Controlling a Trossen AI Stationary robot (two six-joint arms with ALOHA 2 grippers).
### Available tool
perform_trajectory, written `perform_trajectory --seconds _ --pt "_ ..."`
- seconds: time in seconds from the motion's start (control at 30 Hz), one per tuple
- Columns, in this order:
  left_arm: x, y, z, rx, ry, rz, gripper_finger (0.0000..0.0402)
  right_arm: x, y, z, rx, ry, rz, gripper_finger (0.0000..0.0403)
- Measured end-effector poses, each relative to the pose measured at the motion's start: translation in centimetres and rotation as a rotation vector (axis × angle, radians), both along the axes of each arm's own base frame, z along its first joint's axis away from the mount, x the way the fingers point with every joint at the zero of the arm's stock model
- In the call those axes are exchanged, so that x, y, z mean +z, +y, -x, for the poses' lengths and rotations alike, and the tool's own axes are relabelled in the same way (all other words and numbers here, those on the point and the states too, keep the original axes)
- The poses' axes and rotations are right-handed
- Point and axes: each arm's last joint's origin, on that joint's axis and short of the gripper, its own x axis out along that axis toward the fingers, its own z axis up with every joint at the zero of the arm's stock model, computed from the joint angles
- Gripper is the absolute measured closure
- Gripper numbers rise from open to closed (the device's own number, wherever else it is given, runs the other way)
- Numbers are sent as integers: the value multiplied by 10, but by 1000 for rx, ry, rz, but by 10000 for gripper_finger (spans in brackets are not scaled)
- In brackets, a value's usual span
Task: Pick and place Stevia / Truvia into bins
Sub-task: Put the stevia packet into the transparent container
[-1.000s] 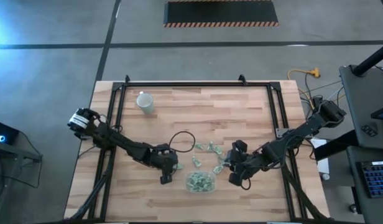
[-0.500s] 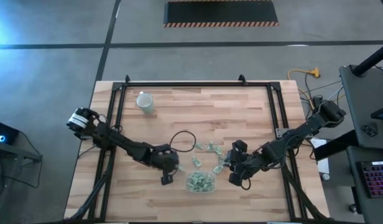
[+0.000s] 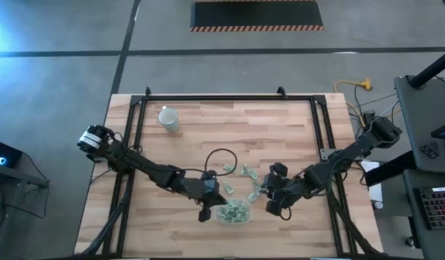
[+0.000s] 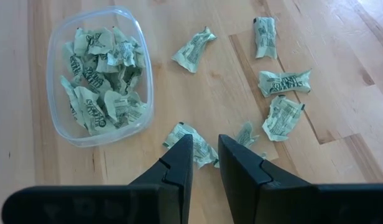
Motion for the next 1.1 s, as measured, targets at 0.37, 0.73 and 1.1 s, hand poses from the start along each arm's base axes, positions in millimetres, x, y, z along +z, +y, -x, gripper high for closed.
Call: perform_trajectory --seconds 0.37,0.73,1.1 --pt "-8 2 3 -1 81 -44 393 0 0 0 -1 0 0 335" --pt "-12 -1 4 -77 114 -10 393 0 0 0 -2 -1 -2 335" --pt "-19 -7 -3 -110 135 -3 347 0 0 0 -2 -6 -6 335"
